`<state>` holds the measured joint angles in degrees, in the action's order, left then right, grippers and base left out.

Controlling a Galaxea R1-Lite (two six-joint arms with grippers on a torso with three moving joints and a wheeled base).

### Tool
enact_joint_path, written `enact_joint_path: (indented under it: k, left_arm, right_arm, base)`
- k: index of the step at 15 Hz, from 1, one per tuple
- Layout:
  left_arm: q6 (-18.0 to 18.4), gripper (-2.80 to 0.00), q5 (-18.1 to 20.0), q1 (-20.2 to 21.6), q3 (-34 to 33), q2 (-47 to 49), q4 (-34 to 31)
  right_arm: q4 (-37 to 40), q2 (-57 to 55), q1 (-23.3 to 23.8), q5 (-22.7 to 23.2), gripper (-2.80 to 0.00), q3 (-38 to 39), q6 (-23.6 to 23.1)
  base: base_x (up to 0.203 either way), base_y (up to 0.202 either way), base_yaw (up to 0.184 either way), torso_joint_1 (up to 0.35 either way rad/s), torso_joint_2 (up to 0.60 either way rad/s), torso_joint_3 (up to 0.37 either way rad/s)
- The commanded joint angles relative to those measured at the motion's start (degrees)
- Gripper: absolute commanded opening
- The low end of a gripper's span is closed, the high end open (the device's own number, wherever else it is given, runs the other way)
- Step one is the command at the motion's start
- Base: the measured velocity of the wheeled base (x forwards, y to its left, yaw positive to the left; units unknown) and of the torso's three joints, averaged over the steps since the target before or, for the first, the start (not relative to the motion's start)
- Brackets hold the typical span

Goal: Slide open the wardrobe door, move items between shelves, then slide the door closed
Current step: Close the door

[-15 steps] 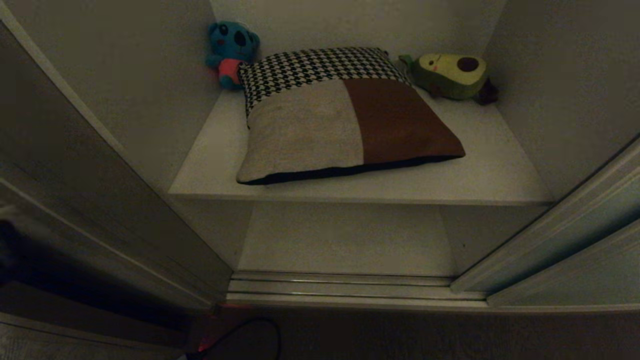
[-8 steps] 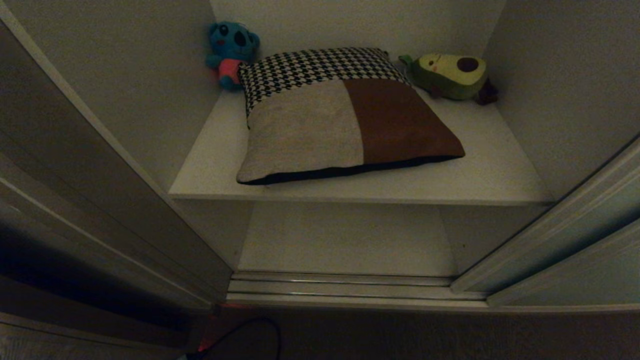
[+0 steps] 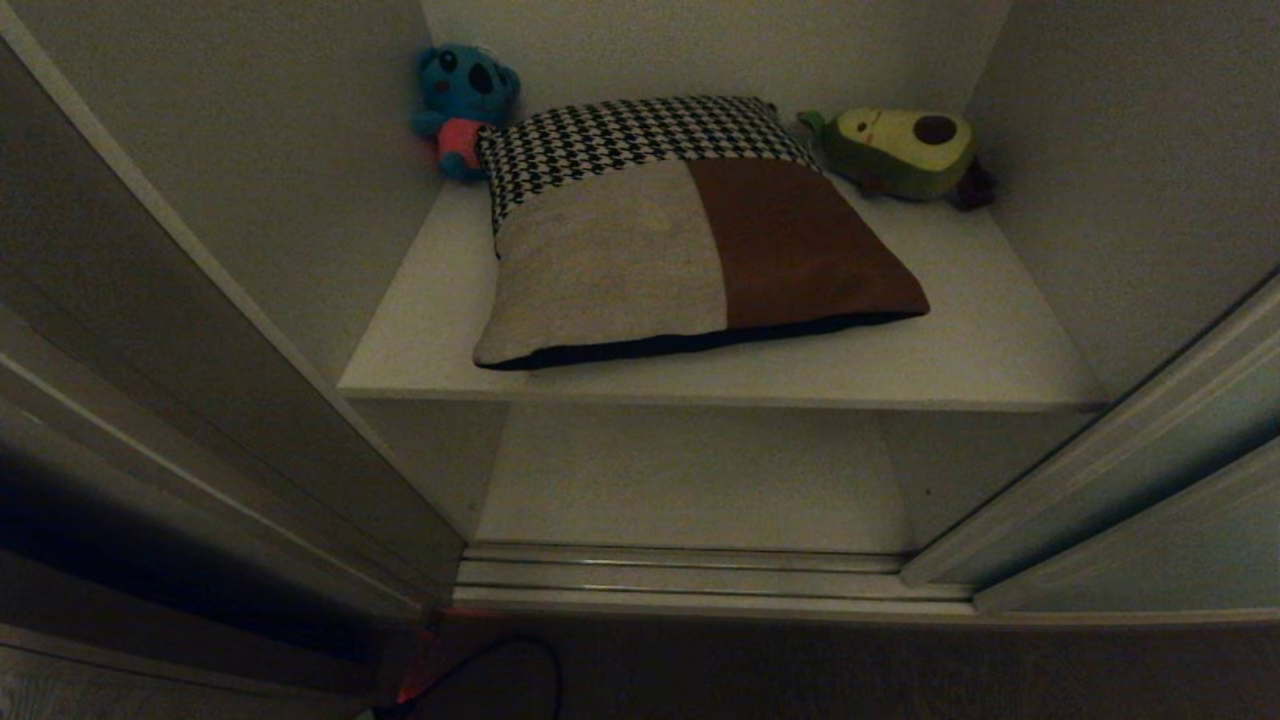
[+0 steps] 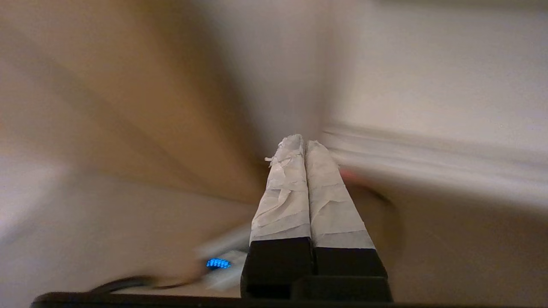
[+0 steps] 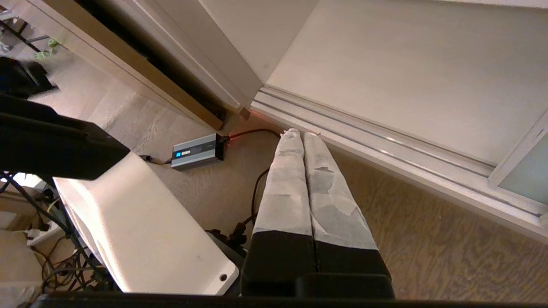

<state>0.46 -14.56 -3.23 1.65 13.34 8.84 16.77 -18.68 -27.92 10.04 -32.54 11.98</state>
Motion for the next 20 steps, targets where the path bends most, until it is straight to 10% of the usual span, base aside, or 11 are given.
enact_joint_path:
  k: [1, 4, 15, 20]
  left_arm:
    - [-0.4, -2.8, 10.7, 0.9, -1.3, -5.3, -2.0]
    - [5.7, -2.8, 16.1, 1.8, 0.0, -13.4, -13.8]
    - [3.0, -2.8, 16.3, 1.9, 0.1, -13.4, -13.4]
    - [3.0, -2.8, 16.3, 1.9, 0.2, -13.4, -13.4]
  right_arm:
    - [0.0, 0.2, 0.0, 0.2, -2.8, 0.5, 0.1]
    - [-0.1, 0.3, 0.0, 0.2, -2.8, 0.6, 0.1]
    - [-0.1, 0.0, 1.4, -1.2, -2.8, 0.8, -0.6]
    - [-3.1, -3.2, 0.9, -9.5, -2.8, 3.1, -2.6]
  base:
    - [0.0, 0.0, 0.0, 0.0, 0.0, 0.0]
    - [0.0, 0.0, 0.0, 0.0, 0.0, 0.0]
    - [0.0, 0.0, 0.0, 0.0, 0.0, 0.0]
    - [0.0, 0.0, 0.0, 0.0, 0.0, 0.0]
